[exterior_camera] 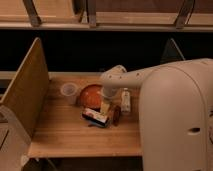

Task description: Drag the ceramic bowl in a circle

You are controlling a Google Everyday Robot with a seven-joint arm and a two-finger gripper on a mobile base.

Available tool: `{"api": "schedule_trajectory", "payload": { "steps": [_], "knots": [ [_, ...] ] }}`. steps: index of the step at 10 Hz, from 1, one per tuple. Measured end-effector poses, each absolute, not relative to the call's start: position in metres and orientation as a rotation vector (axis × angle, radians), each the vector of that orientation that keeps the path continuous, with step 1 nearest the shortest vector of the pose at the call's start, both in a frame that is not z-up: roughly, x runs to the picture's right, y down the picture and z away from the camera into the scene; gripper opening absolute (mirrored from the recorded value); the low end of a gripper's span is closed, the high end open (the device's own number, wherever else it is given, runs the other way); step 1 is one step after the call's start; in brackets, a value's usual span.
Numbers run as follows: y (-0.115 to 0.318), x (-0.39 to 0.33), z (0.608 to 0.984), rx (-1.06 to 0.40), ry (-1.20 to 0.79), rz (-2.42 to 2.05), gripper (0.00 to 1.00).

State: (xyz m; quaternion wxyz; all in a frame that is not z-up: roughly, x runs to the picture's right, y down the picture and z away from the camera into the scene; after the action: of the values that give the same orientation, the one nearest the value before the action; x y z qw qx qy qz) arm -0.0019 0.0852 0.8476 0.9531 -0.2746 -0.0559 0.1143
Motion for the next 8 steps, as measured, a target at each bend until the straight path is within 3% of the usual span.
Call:
{"api": "schedule_trajectory", "payload": {
  "steps": [8],
  "knots": [
    [0.071, -0.029, 0.863, -0.517, -0.271, -0.076, 0.8]
  ]
}}
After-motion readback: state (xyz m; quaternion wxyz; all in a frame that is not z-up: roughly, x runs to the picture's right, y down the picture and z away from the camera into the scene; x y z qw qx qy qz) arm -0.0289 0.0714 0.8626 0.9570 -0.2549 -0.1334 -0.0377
